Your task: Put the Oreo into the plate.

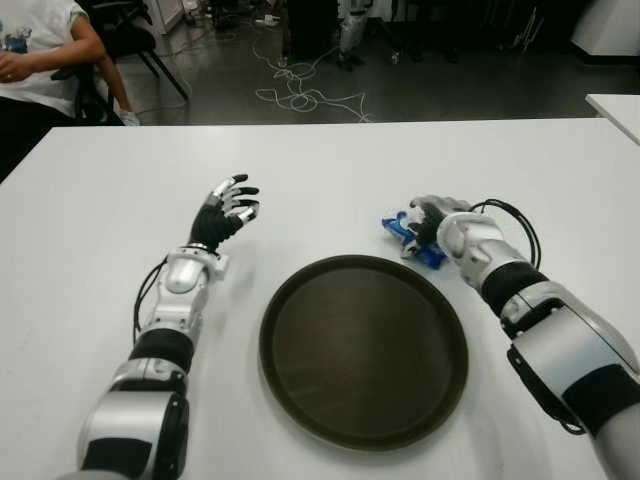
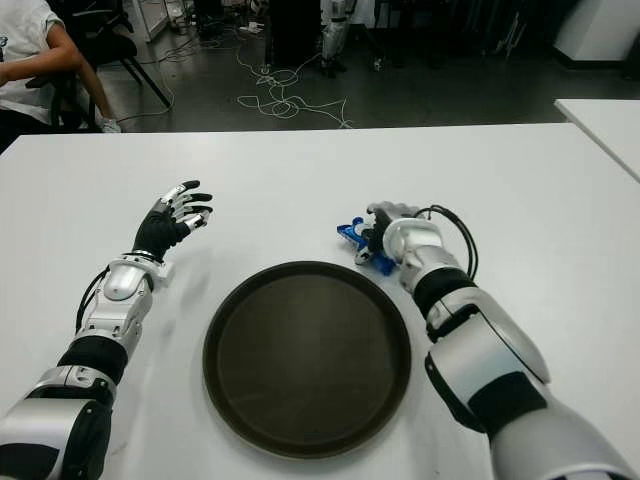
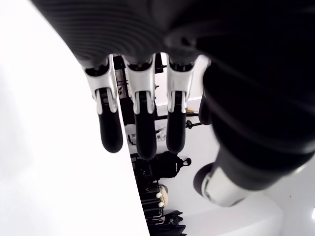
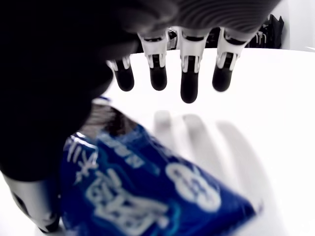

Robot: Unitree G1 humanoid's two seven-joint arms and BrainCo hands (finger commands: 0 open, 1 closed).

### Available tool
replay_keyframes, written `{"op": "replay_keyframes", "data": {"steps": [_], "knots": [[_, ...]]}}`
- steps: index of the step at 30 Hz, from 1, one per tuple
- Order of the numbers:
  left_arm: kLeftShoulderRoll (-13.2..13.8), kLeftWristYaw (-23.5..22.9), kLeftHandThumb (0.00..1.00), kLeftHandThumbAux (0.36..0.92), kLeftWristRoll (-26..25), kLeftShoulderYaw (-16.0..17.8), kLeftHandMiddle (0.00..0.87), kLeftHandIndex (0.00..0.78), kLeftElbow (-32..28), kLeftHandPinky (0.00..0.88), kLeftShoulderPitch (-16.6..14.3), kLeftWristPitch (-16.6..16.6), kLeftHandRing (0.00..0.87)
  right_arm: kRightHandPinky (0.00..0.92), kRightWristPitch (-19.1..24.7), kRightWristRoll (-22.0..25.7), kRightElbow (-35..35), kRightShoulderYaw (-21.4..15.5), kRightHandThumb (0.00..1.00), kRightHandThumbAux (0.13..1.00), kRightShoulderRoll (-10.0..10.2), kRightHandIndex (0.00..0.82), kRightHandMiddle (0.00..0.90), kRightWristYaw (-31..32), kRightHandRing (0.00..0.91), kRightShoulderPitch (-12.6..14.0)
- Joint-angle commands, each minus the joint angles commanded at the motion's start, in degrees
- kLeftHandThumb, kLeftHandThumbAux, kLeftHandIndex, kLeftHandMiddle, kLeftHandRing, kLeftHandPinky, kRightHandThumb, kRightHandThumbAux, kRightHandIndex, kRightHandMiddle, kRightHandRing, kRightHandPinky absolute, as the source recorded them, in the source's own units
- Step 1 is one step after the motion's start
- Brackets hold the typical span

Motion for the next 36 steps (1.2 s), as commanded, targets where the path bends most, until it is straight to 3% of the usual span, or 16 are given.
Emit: {"op": "replay_keyframes", "data": {"steps": [9,12,15,21,29,31,35,36], "knots": [[-0.1,-0.2,0.384,0.792,-0.2,0.1,0.269,0.176,-0.5,0.304,0.3,-0.1,0.275,0.327,0.4,0.5,-0.4,-0.6,0.000,0.906,-0.4,0.202,0.243,-0.8,0.292,0.1],[-0.1,-0.2,0.369,0.789,-0.2,0.0,0.266,0.169,-0.7,0.304,0.4,0.0,0.273,0.393,0.6,0.4,-0.4,-0.8,0.000,0.911,-0.5,0.212,0.299,-0.8,0.382,0.1],[0.0,-0.3,0.360,0.787,-0.2,0.0,0.268,0.167,-1.0,0.307,0.6,0.1,0.274,0.312,0.6,0.3,-0.4,-0.8,0.000,0.905,-0.6,0.186,0.243,-0.5,0.294,0.0],[0.1,-0.2,0.355,0.785,0.1,-0.2,0.272,0.171,-1.1,0.303,0.6,0.2,0.277,0.253,0.6,0.3,-0.6,-0.9,0.000,0.901,-0.7,0.164,0.189,-0.6,0.219,0.0],[0.1,0.1,0.377,0.797,0.2,-0.2,0.276,0.171,-1.0,0.312,0.6,0.1,0.283,0.308,0.5,0.2,-0.8,-1.1,0.000,0.919,-0.9,0.173,0.230,-0.6,0.263,-0.1],[0.0,0.2,0.386,0.798,0.2,-0.2,0.275,0.173,-1.0,0.313,0.6,0.1,0.281,0.345,0.6,0.2,-0.9,-1.2,0.000,0.925,-1.0,0.177,0.252,-1.0,0.297,-0.1],[0.0,0.2,0.388,0.796,0.1,-0.2,0.268,0.166,-1.1,0.299,0.7,0.0,0.272,0.476,0.6,0.1,-1.0,-1.2,0.000,0.939,-1.1,0.210,0.378,-1.4,0.441,0.0],[0.0,0.2,0.381,0.796,0.1,-0.2,0.268,0.166,-1.2,0.300,0.8,0.0,0.271,0.516,0.6,0.1,-1.0,-1.2,0.000,0.941,-1.2,0.235,0.445,-1.4,0.499,0.0]]}}
